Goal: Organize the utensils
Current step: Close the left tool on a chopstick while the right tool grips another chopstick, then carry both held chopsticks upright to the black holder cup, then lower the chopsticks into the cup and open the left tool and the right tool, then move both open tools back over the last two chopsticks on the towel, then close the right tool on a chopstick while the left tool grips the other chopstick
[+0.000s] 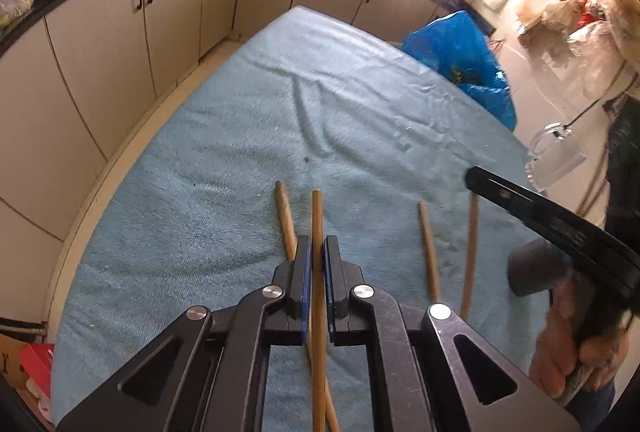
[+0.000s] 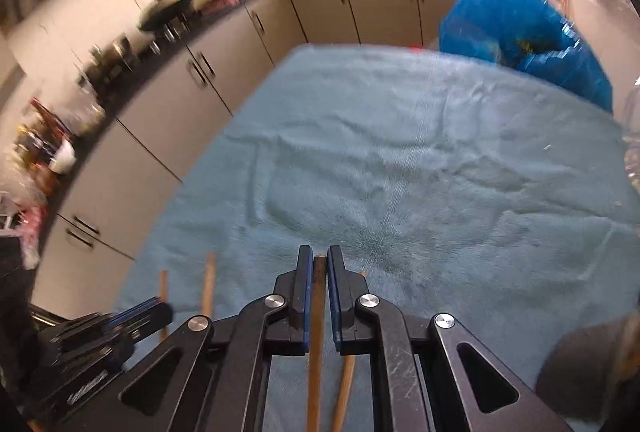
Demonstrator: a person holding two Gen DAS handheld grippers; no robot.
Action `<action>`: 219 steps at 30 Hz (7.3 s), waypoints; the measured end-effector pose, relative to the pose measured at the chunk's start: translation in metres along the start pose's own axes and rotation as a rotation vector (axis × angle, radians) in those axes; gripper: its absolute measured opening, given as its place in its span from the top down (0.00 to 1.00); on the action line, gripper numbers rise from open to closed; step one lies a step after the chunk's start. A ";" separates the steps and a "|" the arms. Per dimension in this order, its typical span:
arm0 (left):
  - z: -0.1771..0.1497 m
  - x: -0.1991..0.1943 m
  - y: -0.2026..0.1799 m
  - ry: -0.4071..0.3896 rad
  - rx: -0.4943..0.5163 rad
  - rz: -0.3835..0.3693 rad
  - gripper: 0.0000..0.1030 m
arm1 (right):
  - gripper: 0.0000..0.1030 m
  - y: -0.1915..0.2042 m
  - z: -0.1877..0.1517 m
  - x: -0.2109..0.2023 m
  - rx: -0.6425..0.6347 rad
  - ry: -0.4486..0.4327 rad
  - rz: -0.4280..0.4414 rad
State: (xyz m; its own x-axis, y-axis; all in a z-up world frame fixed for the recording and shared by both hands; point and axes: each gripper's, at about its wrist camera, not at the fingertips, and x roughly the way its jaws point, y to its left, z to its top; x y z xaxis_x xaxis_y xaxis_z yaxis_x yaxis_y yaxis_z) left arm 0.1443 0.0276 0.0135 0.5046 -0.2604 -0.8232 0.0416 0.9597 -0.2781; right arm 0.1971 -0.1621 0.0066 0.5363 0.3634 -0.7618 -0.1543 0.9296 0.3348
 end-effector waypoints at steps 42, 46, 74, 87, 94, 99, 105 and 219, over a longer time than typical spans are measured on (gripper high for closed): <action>-0.044 -0.117 -0.095 -0.211 0.190 -0.059 0.95 | 0.92 -0.040 -0.131 -0.259 0.132 -0.571 -0.053; -0.044 -0.123 -0.098 -0.219 0.198 -0.065 0.95 | 0.92 -0.046 -0.134 -0.268 0.149 -0.592 -0.064; -0.032 -0.140 -0.135 -0.226 0.247 -0.130 0.95 | 0.92 -0.078 -0.153 -0.315 0.241 -0.691 -0.114; -0.017 -0.149 -0.178 -0.232 0.308 -0.180 0.95 | 0.92 -0.089 -0.154 -0.343 0.257 -0.747 -0.143; -0.005 -0.155 -0.204 -0.249 0.336 -0.208 0.95 | 0.92 -0.092 -0.142 -0.361 0.247 -0.783 -0.154; 0.007 -0.159 -0.224 -0.259 0.346 -0.231 0.94 | 0.92 -0.097 -0.130 -0.374 0.244 -0.817 -0.171; 0.022 -0.162 -0.248 -0.292 0.353 -0.253 0.95 | 0.92 -0.104 -0.112 -0.384 0.251 -0.860 -0.193; -0.042 0.032 0.043 -0.019 -0.020 0.033 0.53 | 0.94 -0.007 -0.055 0.018 0.057 0.061 -0.078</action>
State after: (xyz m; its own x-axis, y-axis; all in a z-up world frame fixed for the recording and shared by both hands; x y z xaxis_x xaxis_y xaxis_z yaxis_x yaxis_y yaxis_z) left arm 0.1258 0.0560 -0.0460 0.5219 -0.2266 -0.8224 0.0078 0.9653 -0.2610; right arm 0.1625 -0.1591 -0.0402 0.4928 0.2949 -0.8186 -0.0657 0.9507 0.3030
